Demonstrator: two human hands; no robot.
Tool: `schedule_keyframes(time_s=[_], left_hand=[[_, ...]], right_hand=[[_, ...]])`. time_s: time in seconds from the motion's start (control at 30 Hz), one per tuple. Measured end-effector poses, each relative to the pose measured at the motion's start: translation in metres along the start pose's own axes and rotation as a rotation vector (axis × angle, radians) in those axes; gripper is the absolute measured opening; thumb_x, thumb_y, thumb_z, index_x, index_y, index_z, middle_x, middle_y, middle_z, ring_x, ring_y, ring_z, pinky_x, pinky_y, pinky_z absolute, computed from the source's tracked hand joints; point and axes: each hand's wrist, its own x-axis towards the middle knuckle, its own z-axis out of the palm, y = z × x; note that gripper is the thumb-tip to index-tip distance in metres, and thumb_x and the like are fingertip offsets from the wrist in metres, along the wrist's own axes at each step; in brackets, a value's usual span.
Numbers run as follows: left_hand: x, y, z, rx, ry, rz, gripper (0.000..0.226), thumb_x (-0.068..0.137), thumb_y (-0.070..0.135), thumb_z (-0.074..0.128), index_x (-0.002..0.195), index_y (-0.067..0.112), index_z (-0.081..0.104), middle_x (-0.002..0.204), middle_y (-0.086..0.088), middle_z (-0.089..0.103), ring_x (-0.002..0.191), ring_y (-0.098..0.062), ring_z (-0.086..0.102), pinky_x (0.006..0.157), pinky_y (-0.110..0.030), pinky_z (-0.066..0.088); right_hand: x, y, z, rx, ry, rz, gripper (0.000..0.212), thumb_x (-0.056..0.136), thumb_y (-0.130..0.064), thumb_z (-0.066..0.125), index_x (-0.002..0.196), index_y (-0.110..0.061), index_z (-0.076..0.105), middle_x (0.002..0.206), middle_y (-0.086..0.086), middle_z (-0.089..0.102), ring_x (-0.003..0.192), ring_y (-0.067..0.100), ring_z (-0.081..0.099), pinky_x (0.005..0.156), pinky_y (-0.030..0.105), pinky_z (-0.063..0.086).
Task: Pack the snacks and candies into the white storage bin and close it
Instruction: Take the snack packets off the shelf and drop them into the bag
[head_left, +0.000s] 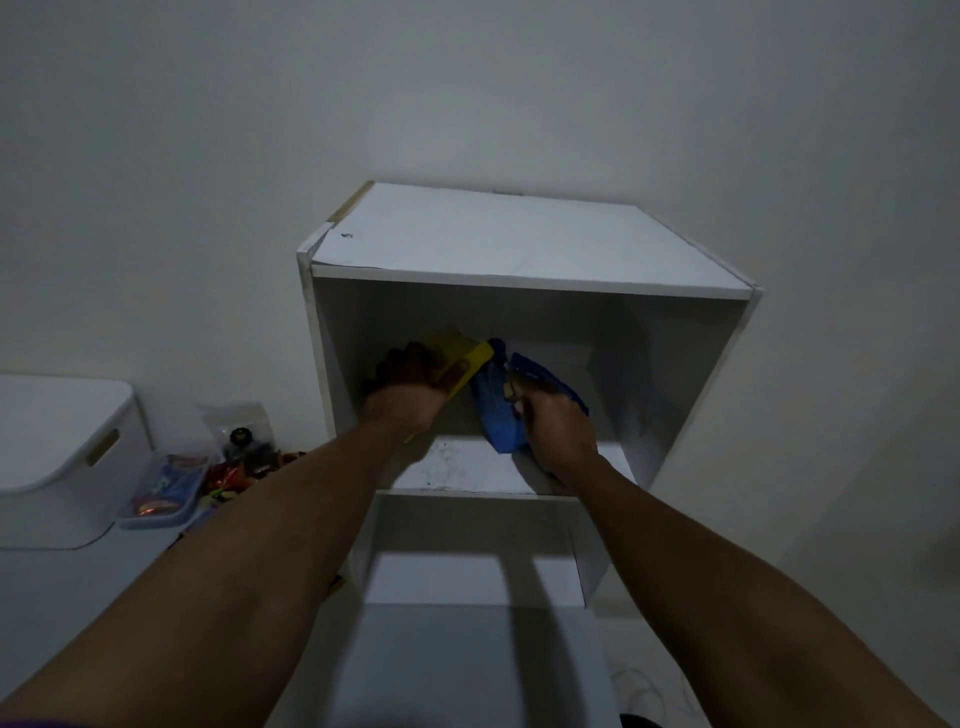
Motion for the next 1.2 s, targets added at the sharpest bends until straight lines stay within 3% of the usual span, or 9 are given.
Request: schedule_keyframes(time_s=[0.13,0.3,0.4,0.47,0.53,0.63,0.8,0.97,1.2], left_hand=[[-0.034,0.016,-0.020,-0.027,0.073,0.038,0.084,0.067,0.083,0.036,0.122,0.020,0.045,0.112,-0.011,0.054,0.098,-0.032,0.057,0.081,-0.044,0.053],[-0.085,0.050,-0.038,-0.049,0.174,0.061,0.086,0.070,0.080,0.037,0.127,0.017,0.047,0.120,-0.016,0.057,0.104,-0.035,0.058,0.085,-0.044,0.052],[-0.120,0.068,-0.036,-0.039,0.242,0.068,0.075,0.076,0.075,0.036,0.124,0.018,0.047,0.120,-0.018,0.056,0.107,-0.038,0.057,0.087,-0.045,0.049],[-0.146,0.080,-0.031,-0.027,0.292,0.061,0.067,0.082,0.072,0.045,0.123,0.018,0.049,0.120,-0.018,0.056,0.107,-0.040,0.056,0.088,-0.044,0.047],[-0.174,0.089,-0.022,-0.046,0.295,0.034,0.061,0.085,0.065,0.056,0.127,0.020,0.051,0.122,-0.016,0.055,0.112,-0.038,0.055,0.089,-0.043,0.044],[-0.217,0.098,0.000,-0.060,0.226,-0.025,0.068,0.080,0.069,0.060,0.132,0.025,0.050,0.126,-0.014,0.053,0.117,-0.035,0.052,0.094,-0.044,0.045],[-0.280,0.118,0.048,-0.119,0.104,-0.076,0.073,0.075,0.066,0.069,0.131,0.023,0.053,0.123,-0.013,0.057,0.111,-0.031,0.058,0.090,-0.038,0.046],[-0.333,0.138,0.113,-0.149,-0.046,-0.138,0.068,0.071,0.063,0.072,0.127,0.027,0.058,0.120,-0.009,0.061,0.110,-0.029,0.061,0.089,-0.037,0.050],[-0.379,0.169,0.224,-0.212,-0.420,-0.252,0.071,0.059,0.061,0.067,0.121,0.027,0.058,0.119,-0.004,0.061,0.110,-0.026,0.060,0.087,-0.033,0.048]], right_hand=[[-0.009,0.001,-0.032,0.240,0.106,0.077,0.043,0.098,-0.005,0.048,0.140,-0.015,0.051,0.103,0.004,0.061,0.087,0.017,0.059,0.069,0.021,0.043],[-0.032,0.004,-0.060,0.500,0.240,0.097,0.042,0.099,-0.005,0.046,0.139,-0.016,0.055,0.116,0.006,0.063,0.100,0.017,0.058,0.081,0.028,0.048],[-0.060,0.005,-0.078,0.612,0.273,0.081,0.039,0.100,-0.013,0.053,0.139,-0.016,0.054,0.128,0.004,0.063,0.112,0.014,0.058,0.087,0.016,0.043],[-0.086,0.006,-0.086,0.675,0.282,0.071,0.037,0.100,-0.018,0.055,0.136,-0.014,0.057,0.129,0.006,0.063,0.114,0.015,0.059,0.085,0.003,0.038],[-0.116,0.009,-0.091,0.739,0.292,0.074,0.035,0.100,-0.018,0.056,0.134,-0.012,0.059,0.126,0.006,0.064,0.112,0.013,0.059,0.082,-0.002,0.036],[-0.167,0.020,-0.095,0.752,0.314,0.120,0.035,0.099,-0.017,0.058,0.133,-0.011,0.059,0.121,0.005,0.065,0.107,0.010,0.058,0.082,0.003,0.039],[-0.249,0.055,-0.092,0.762,0.312,0.181,0.036,0.098,-0.011,0.058,0.133,-0.005,0.058,0.118,0.008,0.063,0.105,0.011,0.057,0.083,-0.002,0.036],[-0.333,0.121,-0.080,0.643,0.222,0.309,0.034,0.098,-0.013,0.057,0.132,-0.008,0.059,0.120,0.010,0.065,0.110,0.022,0.061,0.089,0.020,0.043],[-0.442,0.200,-0.072,0.552,0.146,0.595,0.036,0.098,-0.015,0.056,0.134,-0.012,0.058,0.117,0.001,0.062,0.106,0.009,0.054,0.087,0.021,0.040]])
